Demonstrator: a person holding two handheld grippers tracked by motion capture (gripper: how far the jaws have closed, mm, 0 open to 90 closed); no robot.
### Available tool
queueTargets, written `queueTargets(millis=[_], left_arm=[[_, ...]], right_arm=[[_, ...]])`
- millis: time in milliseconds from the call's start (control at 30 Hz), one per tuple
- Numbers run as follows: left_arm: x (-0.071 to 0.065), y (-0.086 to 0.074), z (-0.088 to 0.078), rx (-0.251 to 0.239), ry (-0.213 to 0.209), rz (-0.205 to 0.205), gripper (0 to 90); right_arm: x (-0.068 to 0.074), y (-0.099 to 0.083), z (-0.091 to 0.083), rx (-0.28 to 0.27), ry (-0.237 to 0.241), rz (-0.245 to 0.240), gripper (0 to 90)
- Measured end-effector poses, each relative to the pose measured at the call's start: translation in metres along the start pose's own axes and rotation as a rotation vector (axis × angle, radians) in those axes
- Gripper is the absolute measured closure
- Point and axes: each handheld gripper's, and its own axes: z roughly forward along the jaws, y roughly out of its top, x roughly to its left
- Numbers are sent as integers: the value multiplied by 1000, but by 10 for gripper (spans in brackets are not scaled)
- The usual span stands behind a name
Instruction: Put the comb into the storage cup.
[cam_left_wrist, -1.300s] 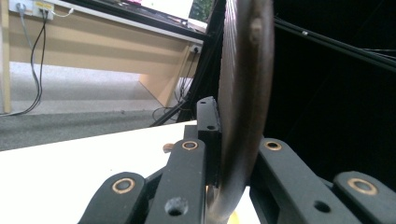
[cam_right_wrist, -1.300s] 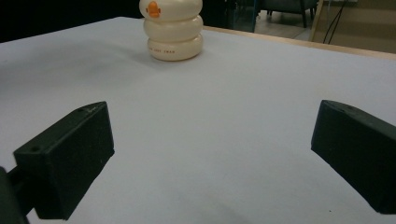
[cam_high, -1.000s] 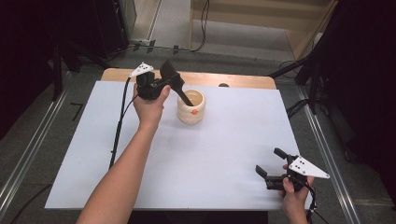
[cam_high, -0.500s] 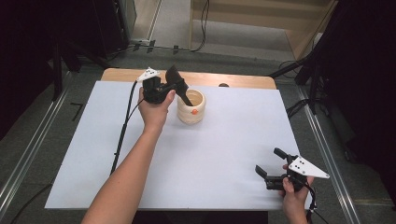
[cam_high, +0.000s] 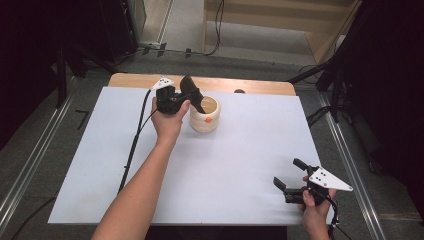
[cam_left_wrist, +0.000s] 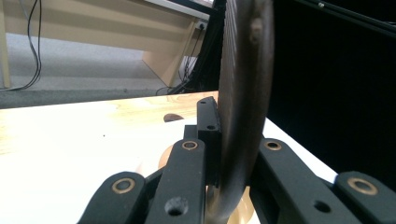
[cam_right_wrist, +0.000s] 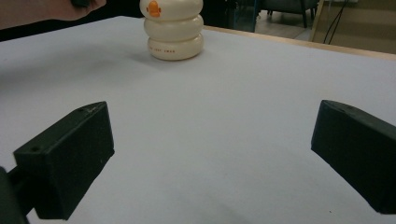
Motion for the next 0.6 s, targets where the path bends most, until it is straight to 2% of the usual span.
queueTargets(millis=[600], left_arm=[[1,-10,9,19,7,-31,862]], right_arm=[[1,0,1,4,4,-7,0]])
